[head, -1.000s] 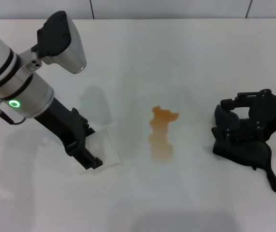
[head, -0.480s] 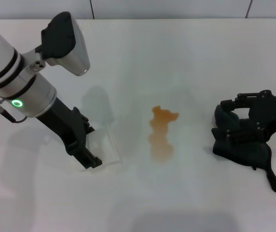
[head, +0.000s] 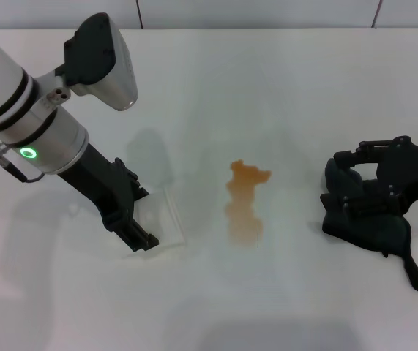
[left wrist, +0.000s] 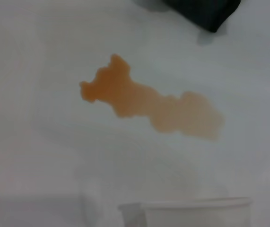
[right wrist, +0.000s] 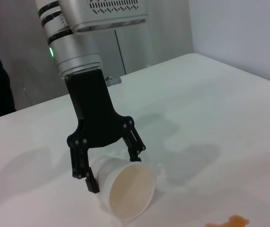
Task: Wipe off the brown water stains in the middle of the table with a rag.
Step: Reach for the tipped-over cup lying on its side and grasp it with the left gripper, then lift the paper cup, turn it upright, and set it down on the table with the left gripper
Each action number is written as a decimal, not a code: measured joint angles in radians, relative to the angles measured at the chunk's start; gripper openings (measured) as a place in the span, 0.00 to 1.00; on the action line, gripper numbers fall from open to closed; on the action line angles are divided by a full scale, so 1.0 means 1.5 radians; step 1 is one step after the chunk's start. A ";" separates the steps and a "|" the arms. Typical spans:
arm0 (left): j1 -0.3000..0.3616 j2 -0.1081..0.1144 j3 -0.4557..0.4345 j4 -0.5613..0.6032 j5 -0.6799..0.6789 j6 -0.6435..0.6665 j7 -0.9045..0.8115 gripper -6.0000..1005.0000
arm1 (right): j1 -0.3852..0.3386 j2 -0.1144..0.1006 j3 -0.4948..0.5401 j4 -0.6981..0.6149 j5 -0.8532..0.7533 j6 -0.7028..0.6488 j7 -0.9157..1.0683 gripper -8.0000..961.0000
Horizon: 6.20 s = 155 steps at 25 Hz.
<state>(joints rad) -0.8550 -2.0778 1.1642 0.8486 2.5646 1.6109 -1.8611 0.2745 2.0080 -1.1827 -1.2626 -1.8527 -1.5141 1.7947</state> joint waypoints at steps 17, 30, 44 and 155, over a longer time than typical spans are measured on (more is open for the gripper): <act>-0.006 -0.002 0.000 0.000 -0.003 -0.013 0.009 0.88 | 0.001 0.000 0.000 -0.001 0.000 0.000 0.000 0.83; -0.006 -0.002 0.000 -0.001 -0.012 -0.016 0.017 0.86 | 0.003 0.000 0.000 -0.002 0.000 0.001 0.000 0.83; -0.009 0.000 0.000 -0.017 -0.016 -0.030 0.022 0.81 | 0.004 0.000 0.000 -0.005 0.000 0.002 0.000 0.83; 0.318 0.000 -0.106 -0.267 -0.687 -0.265 0.757 0.62 | 0.013 0.000 -0.049 0.002 -0.008 0.053 -0.053 0.83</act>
<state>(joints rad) -0.3774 -2.0783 1.0047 0.4474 1.5337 1.2139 -0.7259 0.2945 2.0079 -1.2560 -1.2594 -1.8654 -1.4343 1.7149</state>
